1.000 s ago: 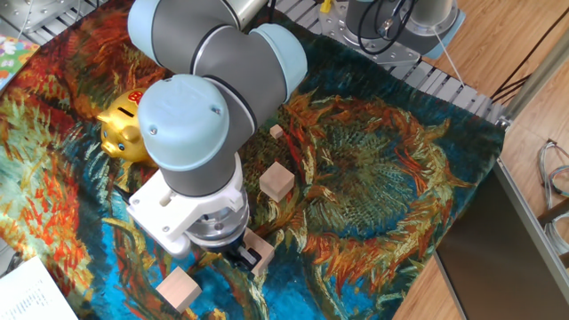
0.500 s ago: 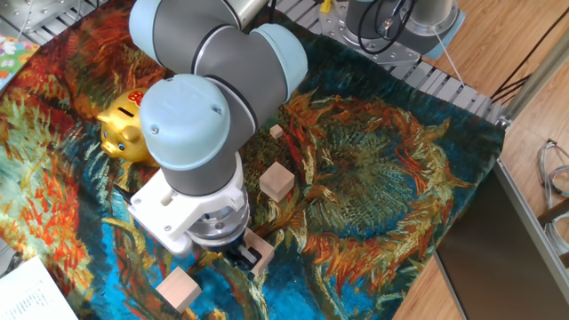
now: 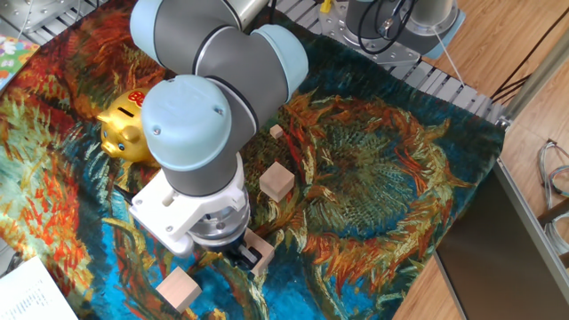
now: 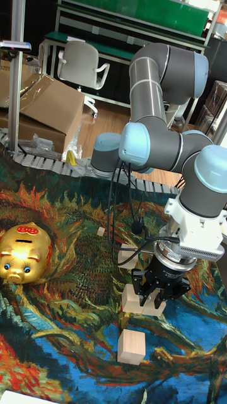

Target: Drop coins into a piggy bank

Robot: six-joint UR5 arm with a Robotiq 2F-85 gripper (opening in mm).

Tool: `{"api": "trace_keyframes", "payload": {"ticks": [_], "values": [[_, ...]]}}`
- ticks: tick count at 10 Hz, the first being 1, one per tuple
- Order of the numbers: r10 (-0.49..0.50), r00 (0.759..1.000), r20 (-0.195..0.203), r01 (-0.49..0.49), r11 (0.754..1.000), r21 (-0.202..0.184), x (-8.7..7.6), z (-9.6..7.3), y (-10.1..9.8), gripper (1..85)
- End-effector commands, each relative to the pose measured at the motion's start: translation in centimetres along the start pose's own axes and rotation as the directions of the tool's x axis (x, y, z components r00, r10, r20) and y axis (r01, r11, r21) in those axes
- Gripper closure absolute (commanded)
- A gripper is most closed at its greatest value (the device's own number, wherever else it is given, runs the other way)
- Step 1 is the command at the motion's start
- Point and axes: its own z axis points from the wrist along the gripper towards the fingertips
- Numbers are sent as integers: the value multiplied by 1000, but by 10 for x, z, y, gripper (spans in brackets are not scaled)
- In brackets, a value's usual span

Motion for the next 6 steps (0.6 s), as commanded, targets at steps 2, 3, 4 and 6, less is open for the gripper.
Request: {"api": "trace_keyframes", "payload": {"ticks": [2, 3, 4, 6], "values": [[-5, 1000, -1, 5, 1000, -2, 0, 0, 1, 497], [-6, 1000, -1, 6, 1000, -2, 0, -1, 0, 500], [-8, 1000, -1, 8, 1000, -2, 0, -1, 0, 500], [-8, 1000, -1, 8, 1000, -4, 0, -1, 1, 500]]}}
